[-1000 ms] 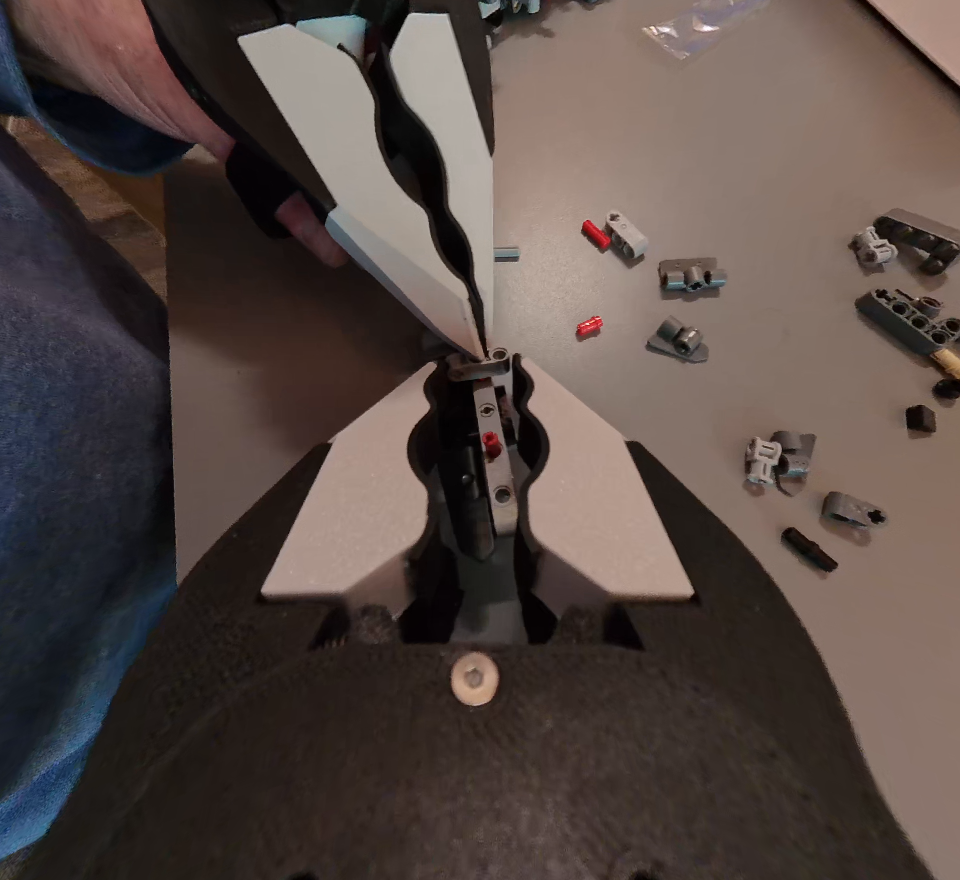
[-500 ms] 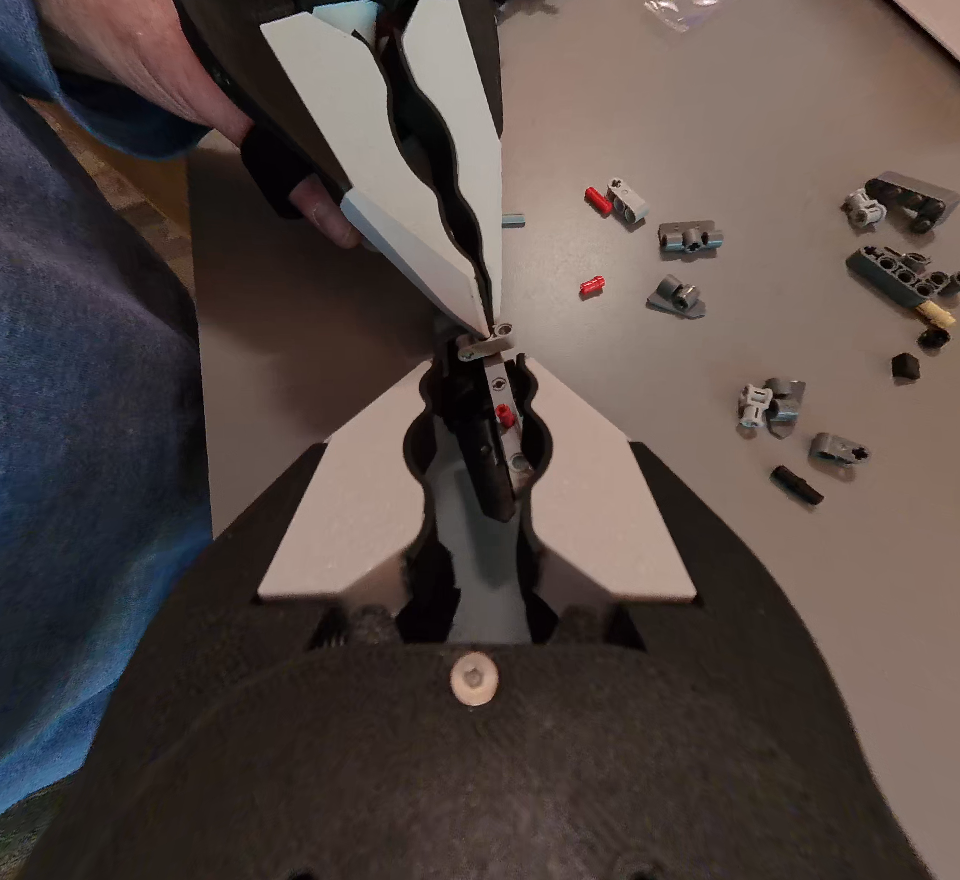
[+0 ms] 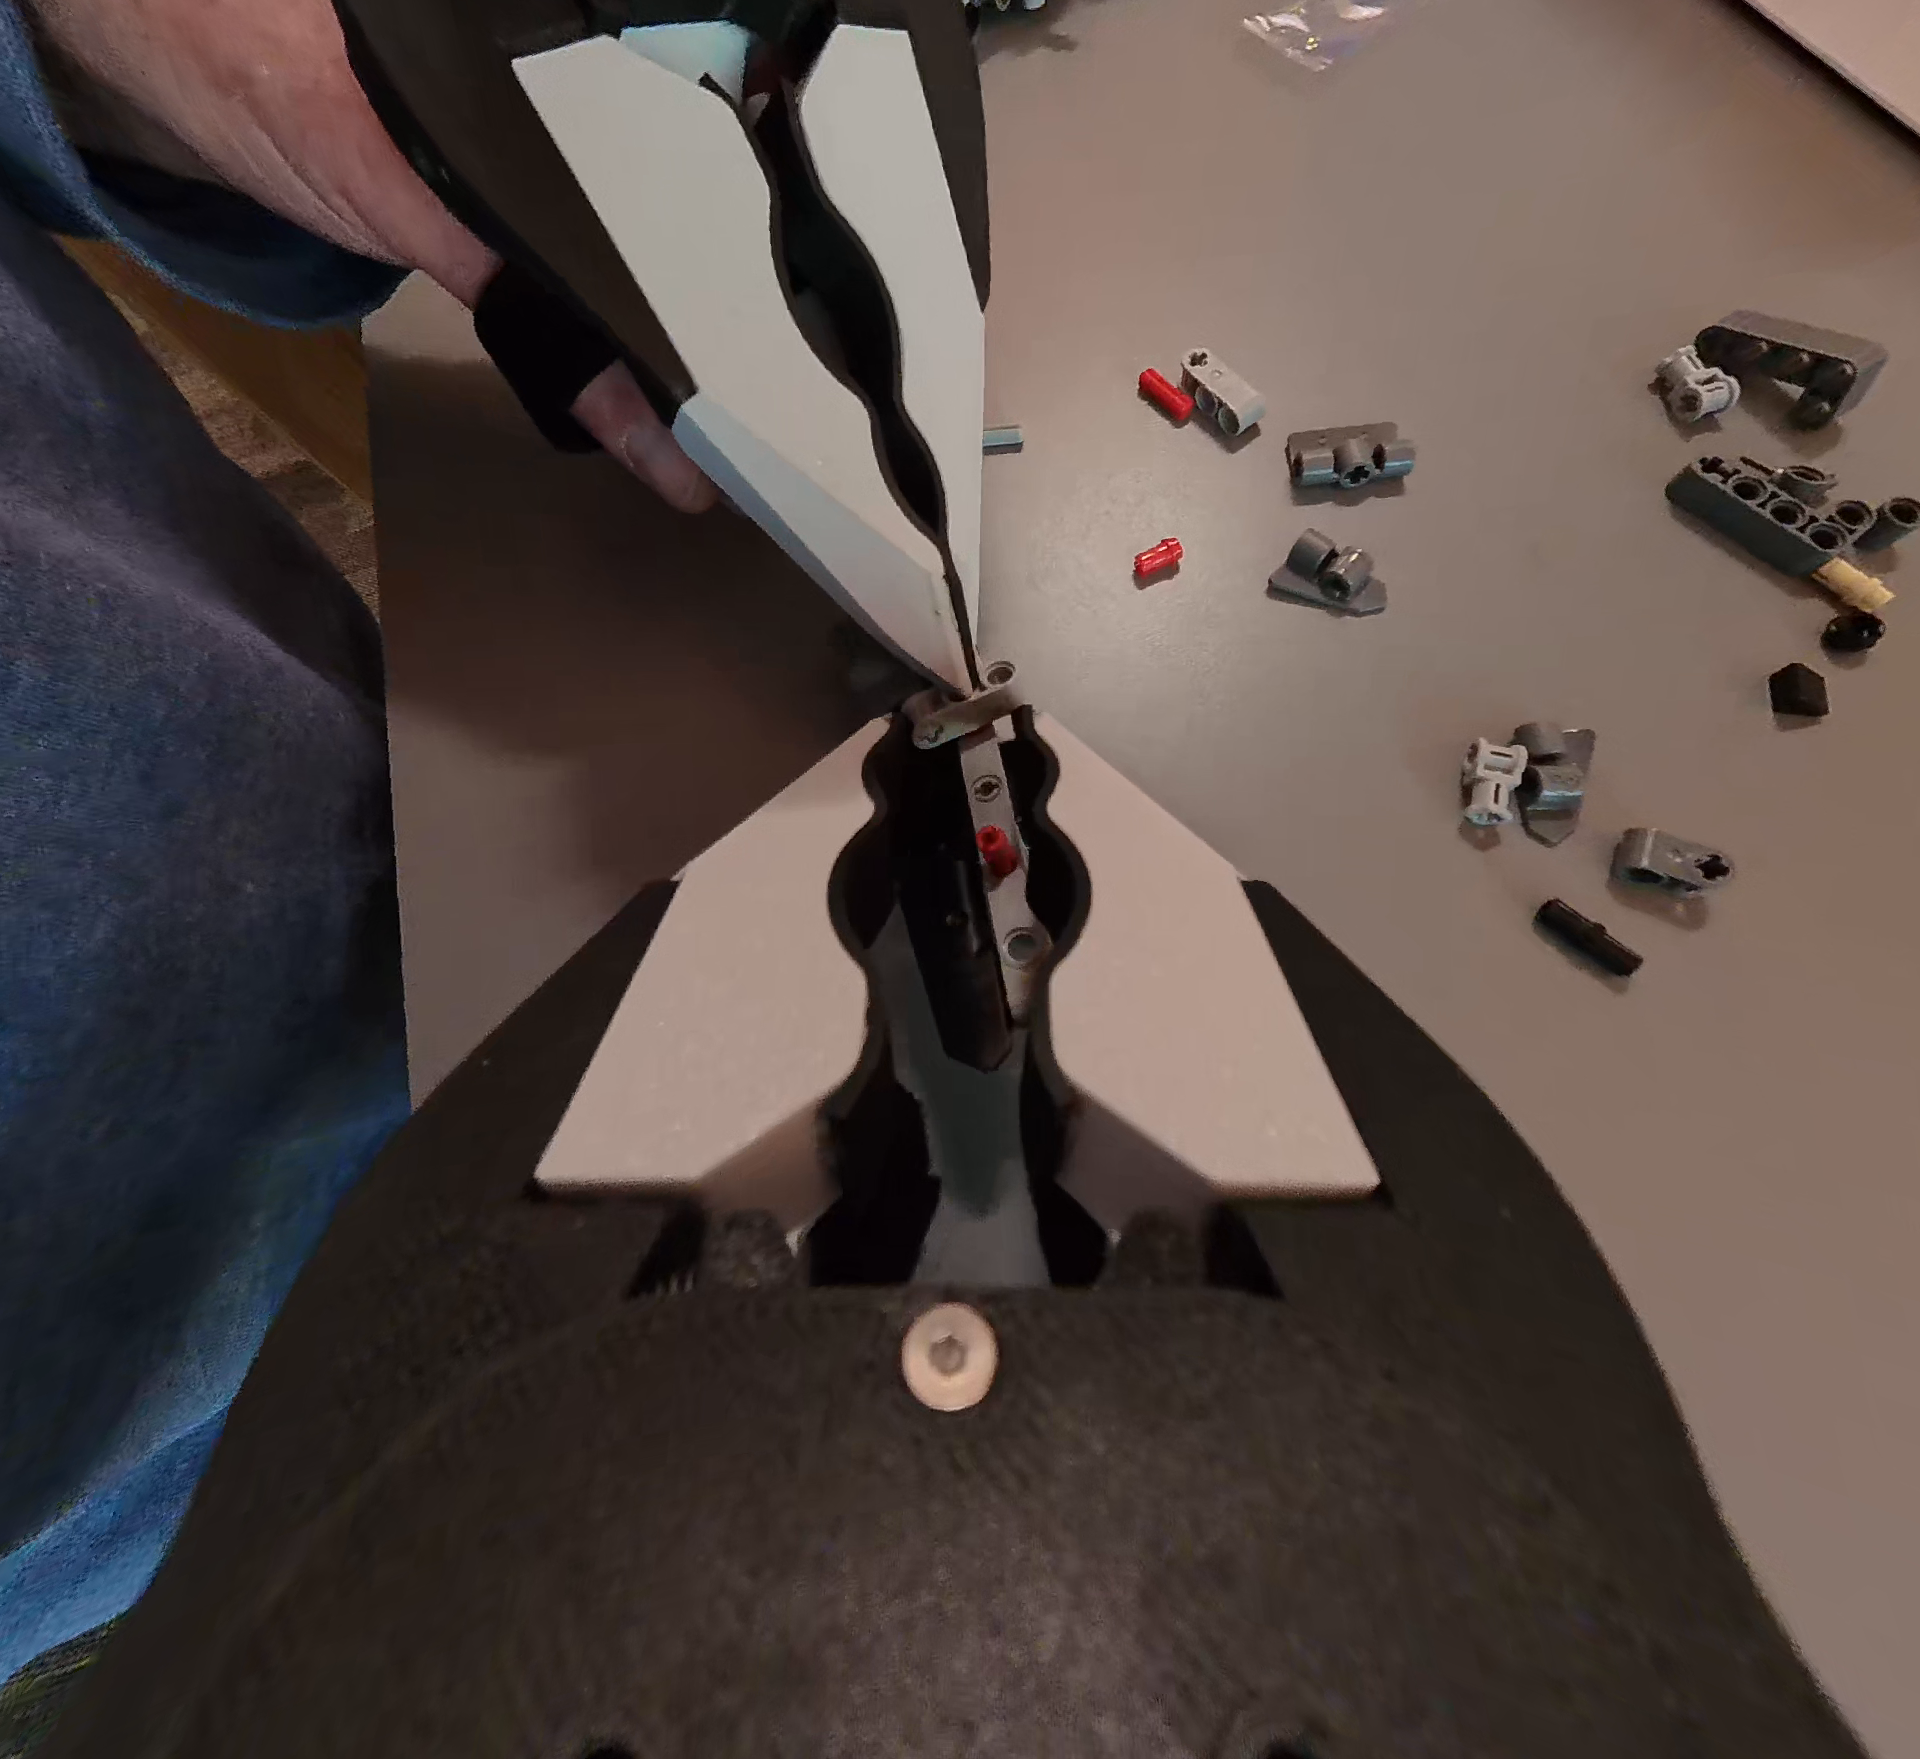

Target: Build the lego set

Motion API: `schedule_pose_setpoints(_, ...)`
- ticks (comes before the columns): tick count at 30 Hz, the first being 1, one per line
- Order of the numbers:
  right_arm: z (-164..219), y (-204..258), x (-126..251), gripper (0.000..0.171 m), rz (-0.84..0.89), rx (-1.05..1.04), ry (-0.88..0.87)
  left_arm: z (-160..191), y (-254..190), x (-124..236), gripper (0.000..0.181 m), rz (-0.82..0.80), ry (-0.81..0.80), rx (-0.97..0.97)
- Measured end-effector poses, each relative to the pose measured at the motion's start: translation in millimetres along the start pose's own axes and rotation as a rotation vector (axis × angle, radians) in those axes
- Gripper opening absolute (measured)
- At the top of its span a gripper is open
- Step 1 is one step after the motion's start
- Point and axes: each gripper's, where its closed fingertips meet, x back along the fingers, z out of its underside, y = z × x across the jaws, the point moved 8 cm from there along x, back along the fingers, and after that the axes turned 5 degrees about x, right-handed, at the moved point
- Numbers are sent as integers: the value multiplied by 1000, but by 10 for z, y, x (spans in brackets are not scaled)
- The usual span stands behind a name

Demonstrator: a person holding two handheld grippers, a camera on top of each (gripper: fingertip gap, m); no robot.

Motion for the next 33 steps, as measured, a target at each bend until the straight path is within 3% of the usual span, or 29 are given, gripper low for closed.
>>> schedule_pose_setpoints(6, 14, 8, 39, 20, -11, -18, -6, -37, 19, 3, 3, 32, 15, 4)
schedule_pose_setpoints(14, 31, 50, 33, 27, -10, -22, 30, 94, 38, 265, 29, 37, -42, -62)
schedule_pose_setpoints(19, 17, 45, 16, 26, -19, -33, 40, 227, -118, 206, 46, -8, 4, -205)
schedule_pose_setpoints(22, 13, 27, 5, 26, -34, -48, 41, 265, -122, 78, 44, -63, 50, -302)
schedule_pose_setpoints(24, 10, 21, 0, 26, -35, -49, 42, 263, -111, 28, 34, -73, 56, -321)
schedule_pose_setpoints(33, 25, 33, -10, 28, -33, -67, 25, 224, -60, 64, 24, 28, 81, -312)
